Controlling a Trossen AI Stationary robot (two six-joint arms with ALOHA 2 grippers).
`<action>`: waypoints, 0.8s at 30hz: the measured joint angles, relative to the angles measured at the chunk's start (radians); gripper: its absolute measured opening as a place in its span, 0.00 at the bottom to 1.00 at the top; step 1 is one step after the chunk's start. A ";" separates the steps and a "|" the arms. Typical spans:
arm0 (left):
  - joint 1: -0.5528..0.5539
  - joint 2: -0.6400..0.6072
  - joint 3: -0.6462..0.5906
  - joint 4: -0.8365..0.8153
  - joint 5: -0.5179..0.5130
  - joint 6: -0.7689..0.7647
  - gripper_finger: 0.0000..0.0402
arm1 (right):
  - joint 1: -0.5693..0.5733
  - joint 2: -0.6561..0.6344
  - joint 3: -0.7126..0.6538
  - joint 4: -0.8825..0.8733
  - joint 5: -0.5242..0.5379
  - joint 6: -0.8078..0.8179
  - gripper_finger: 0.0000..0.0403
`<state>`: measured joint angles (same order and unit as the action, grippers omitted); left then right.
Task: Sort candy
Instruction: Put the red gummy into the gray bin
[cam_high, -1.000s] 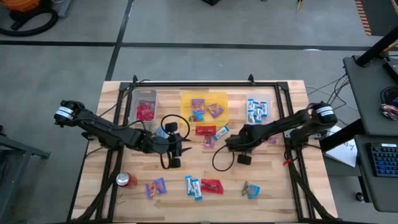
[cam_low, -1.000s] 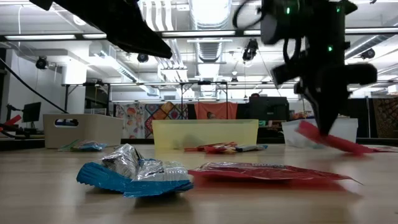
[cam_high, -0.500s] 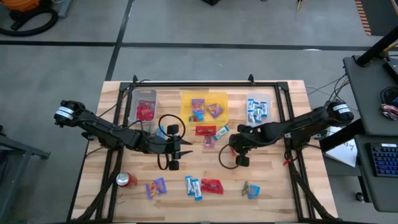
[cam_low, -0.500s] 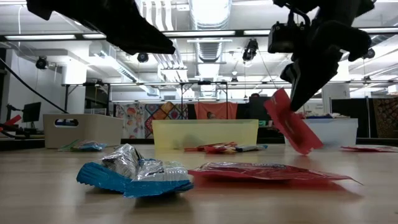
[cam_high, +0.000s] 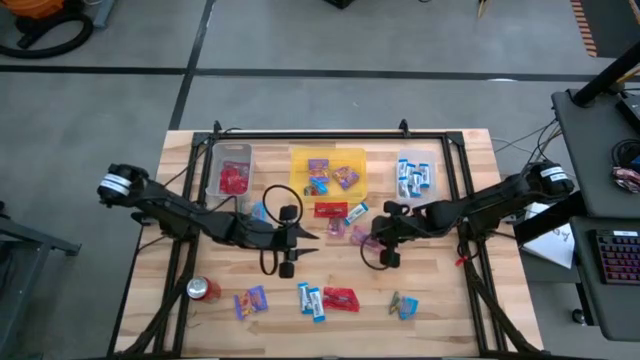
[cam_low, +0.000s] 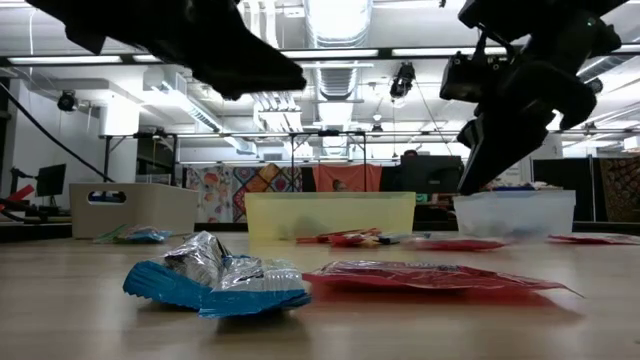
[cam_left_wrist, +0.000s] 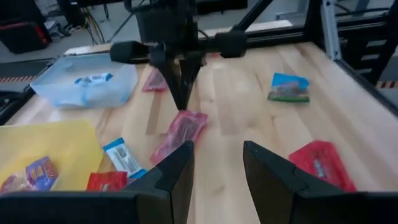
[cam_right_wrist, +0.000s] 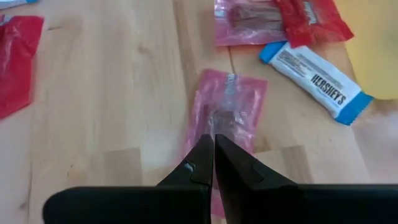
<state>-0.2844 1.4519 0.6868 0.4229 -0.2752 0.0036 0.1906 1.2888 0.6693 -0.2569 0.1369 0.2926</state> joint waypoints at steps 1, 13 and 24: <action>0.001 0.011 0.000 0.004 0.000 0.000 0.31 | 0.002 0.000 0.000 0.001 0.003 0.001 0.02; 0.002 0.049 0.000 0.039 -0.002 -0.001 0.31 | 0.015 0.001 -0.059 0.153 0.104 -0.096 0.03; 0.002 0.049 0.000 0.040 -0.002 -0.001 0.31 | 0.075 0.002 -0.276 0.516 0.221 0.001 0.11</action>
<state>-0.2824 1.5009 0.6868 0.4633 -0.2775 0.0025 0.2657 1.2903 0.3935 0.2593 0.3577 0.2936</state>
